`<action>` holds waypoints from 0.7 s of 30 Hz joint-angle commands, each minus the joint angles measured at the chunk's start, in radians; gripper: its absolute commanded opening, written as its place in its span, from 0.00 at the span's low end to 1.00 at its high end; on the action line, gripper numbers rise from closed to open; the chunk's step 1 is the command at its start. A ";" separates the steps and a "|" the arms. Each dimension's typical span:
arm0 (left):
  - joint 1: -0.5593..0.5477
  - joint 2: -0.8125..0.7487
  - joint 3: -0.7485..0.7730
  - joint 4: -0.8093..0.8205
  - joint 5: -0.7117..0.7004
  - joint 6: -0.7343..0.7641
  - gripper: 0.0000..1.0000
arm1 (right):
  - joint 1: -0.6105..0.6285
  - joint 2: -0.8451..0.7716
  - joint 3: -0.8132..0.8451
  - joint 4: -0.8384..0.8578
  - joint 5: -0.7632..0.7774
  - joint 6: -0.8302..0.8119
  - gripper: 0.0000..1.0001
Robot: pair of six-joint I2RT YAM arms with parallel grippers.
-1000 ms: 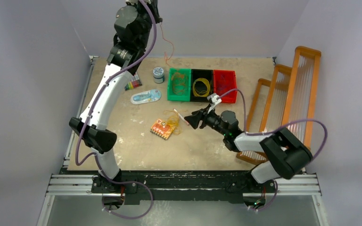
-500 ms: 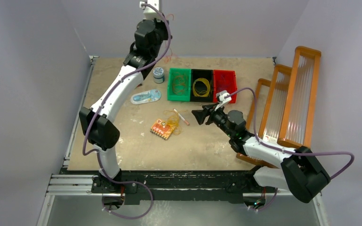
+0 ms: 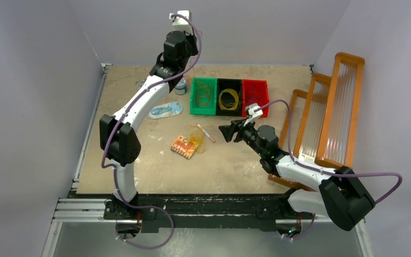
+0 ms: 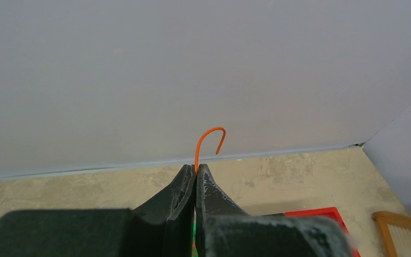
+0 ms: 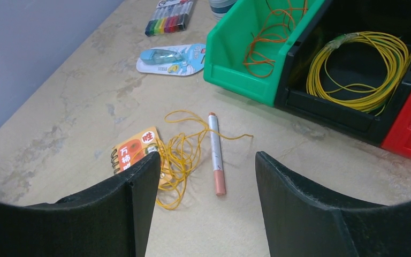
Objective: Untangle the cables
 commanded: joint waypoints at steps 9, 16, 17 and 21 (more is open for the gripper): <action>0.002 -0.032 0.233 -0.027 0.094 -0.012 0.00 | -0.002 -0.014 0.031 0.024 0.044 -0.013 0.68; 0.002 -0.037 0.248 -0.025 0.096 0.005 0.00 | -0.002 0.004 0.042 0.023 0.039 -0.015 0.68; 0.002 -0.035 0.240 -0.025 0.093 0.005 0.00 | -0.002 0.006 0.044 0.024 0.036 -0.015 0.68; 0.001 -0.024 0.194 -0.009 0.094 -0.004 0.00 | -0.002 0.009 0.044 0.021 0.035 -0.015 0.68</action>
